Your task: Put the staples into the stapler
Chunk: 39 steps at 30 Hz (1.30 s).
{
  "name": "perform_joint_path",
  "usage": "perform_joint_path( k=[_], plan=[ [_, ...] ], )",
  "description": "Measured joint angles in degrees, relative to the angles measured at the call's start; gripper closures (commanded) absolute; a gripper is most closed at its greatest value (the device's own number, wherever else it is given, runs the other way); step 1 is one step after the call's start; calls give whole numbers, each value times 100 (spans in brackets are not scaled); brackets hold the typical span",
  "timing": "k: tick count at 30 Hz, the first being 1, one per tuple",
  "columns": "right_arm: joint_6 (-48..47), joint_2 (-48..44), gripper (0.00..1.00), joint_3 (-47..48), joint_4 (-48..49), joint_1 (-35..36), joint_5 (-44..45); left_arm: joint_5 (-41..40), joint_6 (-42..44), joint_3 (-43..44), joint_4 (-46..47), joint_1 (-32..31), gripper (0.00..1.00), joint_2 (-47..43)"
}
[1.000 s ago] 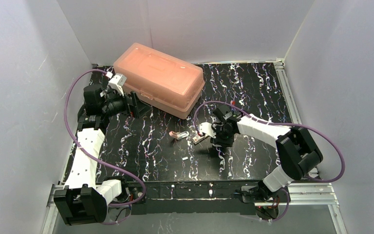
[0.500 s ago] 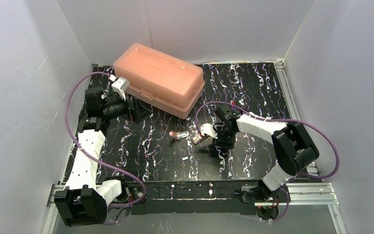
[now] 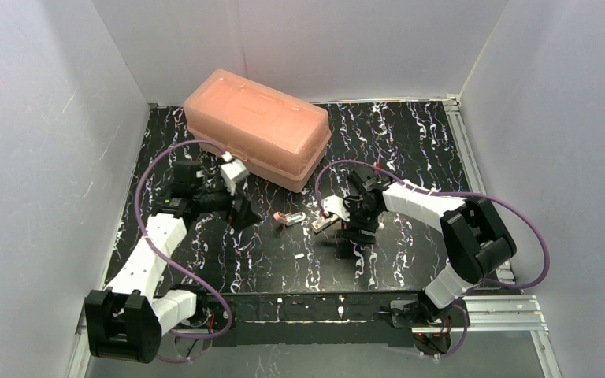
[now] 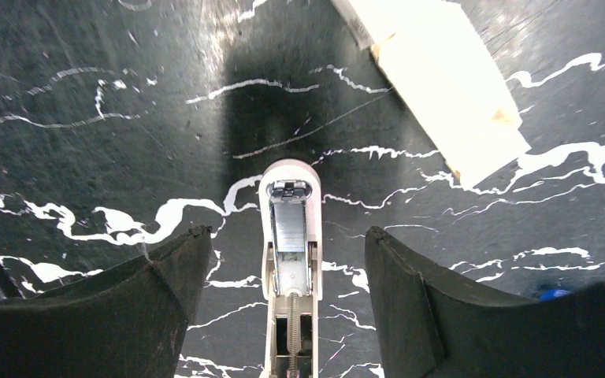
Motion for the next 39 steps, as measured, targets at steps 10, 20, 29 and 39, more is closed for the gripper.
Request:
perform_joint_path(
  k=[10, 20, 29, 39],
  plan=[
    [365, -518, 22, 138, 9, 0, -468, -1165, 505, 9, 671, -1093, 7, 1397],
    [754, -1244, 22, -221, 229, 0, -632, -2002, 608, 614, 999, -1827, 16, 2649],
    [859, -1331, 23, -352, 385, -50, -632, -2459, 658, 699, 1060, -2262, 31, 2850],
    [918, -1467, 23, -501, 492, -166, -629, -2839, 669, 964, 1080, -2555, 56, 3171]
  ],
)
